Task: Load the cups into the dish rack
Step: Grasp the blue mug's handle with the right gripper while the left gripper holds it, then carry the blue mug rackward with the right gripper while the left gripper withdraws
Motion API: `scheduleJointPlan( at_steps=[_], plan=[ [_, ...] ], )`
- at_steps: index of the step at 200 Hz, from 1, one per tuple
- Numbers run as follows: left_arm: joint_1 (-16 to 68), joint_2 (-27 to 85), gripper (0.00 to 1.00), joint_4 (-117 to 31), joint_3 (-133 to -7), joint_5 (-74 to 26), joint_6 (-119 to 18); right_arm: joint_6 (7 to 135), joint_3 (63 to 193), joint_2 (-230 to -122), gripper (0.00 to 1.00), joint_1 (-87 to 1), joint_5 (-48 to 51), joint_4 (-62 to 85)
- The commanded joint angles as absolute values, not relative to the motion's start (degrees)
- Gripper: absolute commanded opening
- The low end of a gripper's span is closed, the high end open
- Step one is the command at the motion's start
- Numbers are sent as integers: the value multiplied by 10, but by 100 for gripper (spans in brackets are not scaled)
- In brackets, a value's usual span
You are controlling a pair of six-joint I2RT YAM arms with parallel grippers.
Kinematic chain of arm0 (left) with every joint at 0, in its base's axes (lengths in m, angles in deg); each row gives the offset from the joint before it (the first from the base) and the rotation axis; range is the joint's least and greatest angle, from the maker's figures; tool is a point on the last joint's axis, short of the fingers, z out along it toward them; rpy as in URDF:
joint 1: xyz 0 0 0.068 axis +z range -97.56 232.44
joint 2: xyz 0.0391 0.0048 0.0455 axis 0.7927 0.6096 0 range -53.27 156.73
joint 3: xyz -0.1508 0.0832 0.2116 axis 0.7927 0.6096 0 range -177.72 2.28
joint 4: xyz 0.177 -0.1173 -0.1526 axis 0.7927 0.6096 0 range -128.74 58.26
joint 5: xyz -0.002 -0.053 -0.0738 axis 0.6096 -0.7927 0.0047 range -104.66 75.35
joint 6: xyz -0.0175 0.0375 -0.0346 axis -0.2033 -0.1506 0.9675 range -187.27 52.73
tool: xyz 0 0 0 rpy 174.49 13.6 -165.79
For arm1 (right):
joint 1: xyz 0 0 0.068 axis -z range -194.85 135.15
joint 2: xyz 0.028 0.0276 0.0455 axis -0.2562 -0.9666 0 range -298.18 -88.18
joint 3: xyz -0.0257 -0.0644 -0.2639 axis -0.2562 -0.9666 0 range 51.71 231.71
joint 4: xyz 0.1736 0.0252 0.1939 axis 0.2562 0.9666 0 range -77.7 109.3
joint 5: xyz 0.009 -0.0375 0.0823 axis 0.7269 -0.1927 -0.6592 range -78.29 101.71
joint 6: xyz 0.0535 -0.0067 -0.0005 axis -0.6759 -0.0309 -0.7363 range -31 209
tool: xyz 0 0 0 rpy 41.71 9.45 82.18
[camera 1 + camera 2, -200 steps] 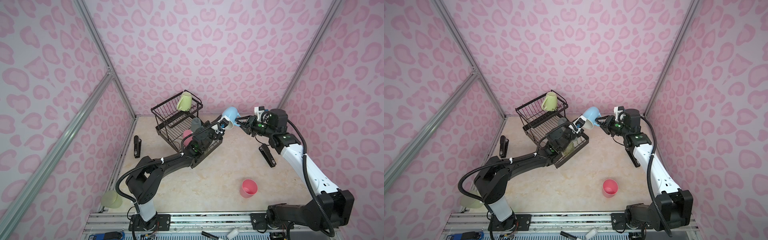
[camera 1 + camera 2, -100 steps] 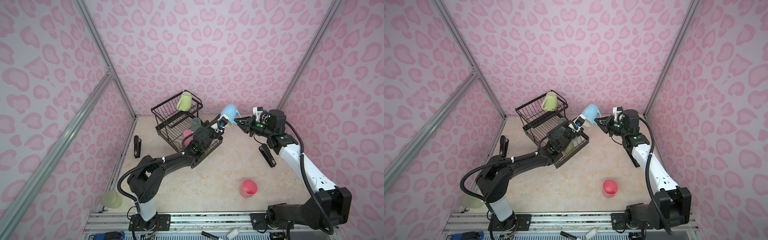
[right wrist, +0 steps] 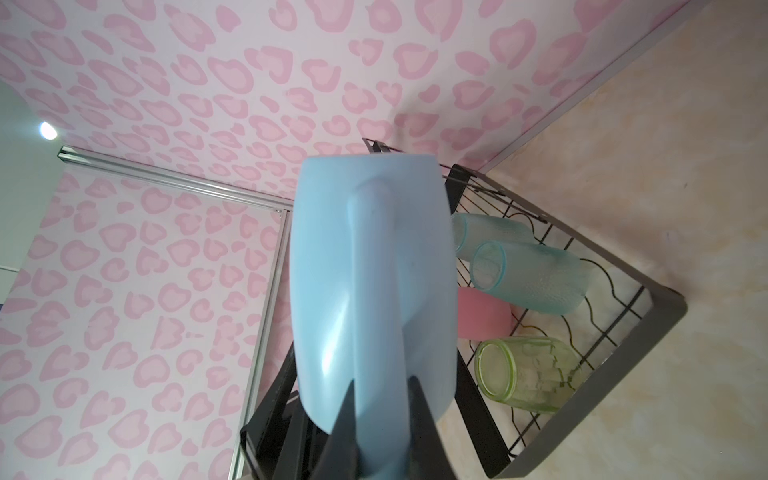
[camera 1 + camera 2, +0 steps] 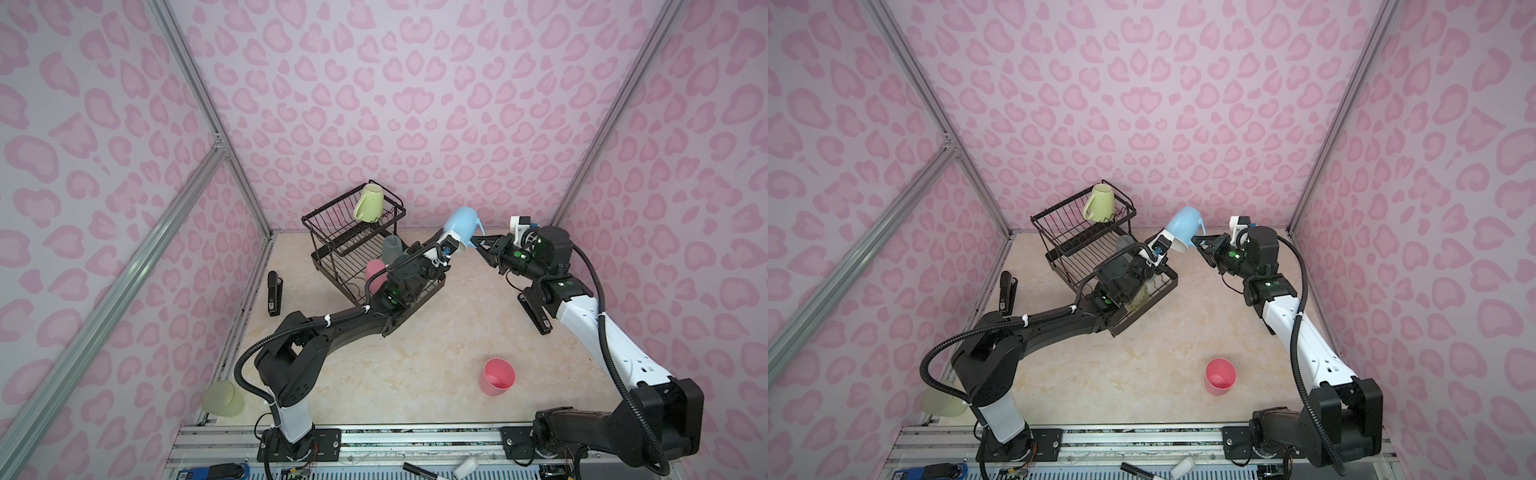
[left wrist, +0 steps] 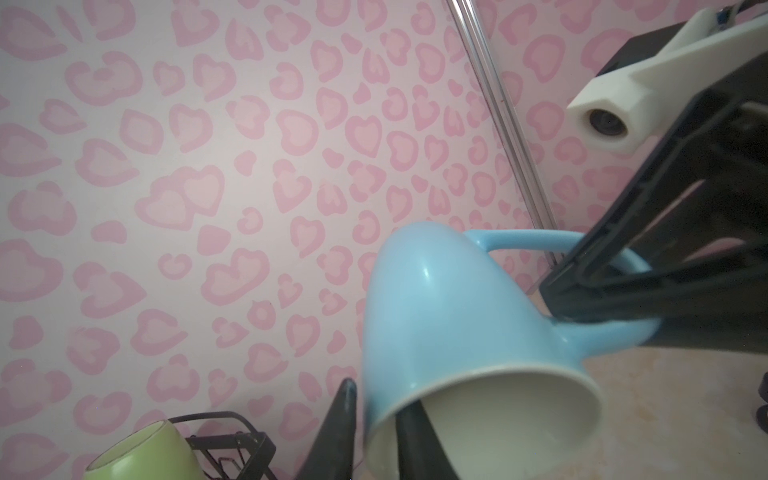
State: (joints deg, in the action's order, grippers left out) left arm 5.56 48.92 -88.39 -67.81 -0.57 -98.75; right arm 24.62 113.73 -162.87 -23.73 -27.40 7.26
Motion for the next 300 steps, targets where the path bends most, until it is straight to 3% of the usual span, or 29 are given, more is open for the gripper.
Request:
scheduleJointPlan(
  at_steps=[1, 47, 74, 159, 233, 300],
  plan=[
    [56, 485, 27, -951, -686, 2, -983, 277, 1129, -1618, 0, -238, -240, 24],
    [57, 481, 35, -948, -678, 16, -972, 315, 1109, -1606, 0, -241, -199, 17],
    [57, 472, 48, -941, -667, 34, -964, 355, 1102, -1602, 0, -253, -166, 27],
    [66, 423, 52, -881, -636, 131, -915, 488, 1104, -1612, 0, -331, -72, 66],
    [78, 329, 70, -675, -635, 160, -787, 604, 1096, -1624, 0, -414, 5, 60],
    [130, 244, 76, -418, -685, 137, -594, 714, 1060, -1638, 0, -498, 21, -7]
  ],
)
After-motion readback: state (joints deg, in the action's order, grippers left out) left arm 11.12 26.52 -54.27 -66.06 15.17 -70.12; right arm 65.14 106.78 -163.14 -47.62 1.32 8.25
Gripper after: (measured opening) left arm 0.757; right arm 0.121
